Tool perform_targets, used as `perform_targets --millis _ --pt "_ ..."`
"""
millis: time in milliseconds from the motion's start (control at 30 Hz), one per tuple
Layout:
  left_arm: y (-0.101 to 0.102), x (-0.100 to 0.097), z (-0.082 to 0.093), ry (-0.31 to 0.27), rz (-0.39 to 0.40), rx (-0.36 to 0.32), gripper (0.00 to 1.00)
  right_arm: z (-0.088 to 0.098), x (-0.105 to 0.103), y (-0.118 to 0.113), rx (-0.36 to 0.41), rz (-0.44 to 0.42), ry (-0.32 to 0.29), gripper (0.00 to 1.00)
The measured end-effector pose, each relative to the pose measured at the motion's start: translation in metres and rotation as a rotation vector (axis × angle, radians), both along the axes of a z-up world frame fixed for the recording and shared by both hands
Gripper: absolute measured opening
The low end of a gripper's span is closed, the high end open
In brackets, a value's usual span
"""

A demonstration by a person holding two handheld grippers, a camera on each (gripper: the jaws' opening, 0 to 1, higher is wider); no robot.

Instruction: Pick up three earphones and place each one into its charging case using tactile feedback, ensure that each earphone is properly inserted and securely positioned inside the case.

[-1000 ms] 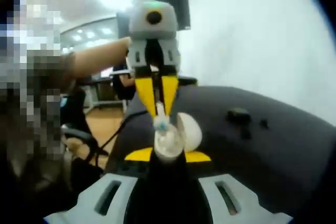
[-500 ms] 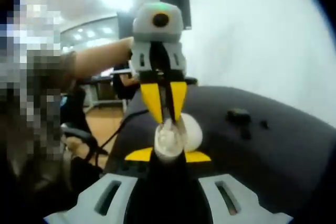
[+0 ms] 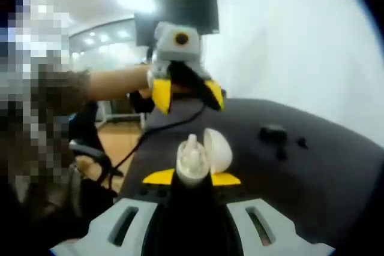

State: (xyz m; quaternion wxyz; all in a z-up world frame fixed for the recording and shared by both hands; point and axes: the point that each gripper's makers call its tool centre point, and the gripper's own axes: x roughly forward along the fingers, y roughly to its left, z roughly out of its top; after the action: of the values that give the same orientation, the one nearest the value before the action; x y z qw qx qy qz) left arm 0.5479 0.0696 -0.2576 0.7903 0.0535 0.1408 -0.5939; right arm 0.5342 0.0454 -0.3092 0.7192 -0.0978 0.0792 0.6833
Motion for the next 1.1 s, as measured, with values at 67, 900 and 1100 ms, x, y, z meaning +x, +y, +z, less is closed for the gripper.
perform_targets --millis 67,900,1100 --pt "0.005 0.006 -0.018 -0.049 0.011 0.027 0.35 0.000 -0.001 0.000 -0.001 0.005 -0.007 0.22" --pt "-0.021 -0.008 -0.036 -0.263 -0.239 -0.051 0.33 -0.002 -0.011 0.000 -0.017 0.035 0.062 0.21" --pt "-0.020 -0.017 -0.023 -0.335 -0.267 -0.087 0.19 -0.001 -0.010 0.000 -0.017 0.019 0.228 0.21"
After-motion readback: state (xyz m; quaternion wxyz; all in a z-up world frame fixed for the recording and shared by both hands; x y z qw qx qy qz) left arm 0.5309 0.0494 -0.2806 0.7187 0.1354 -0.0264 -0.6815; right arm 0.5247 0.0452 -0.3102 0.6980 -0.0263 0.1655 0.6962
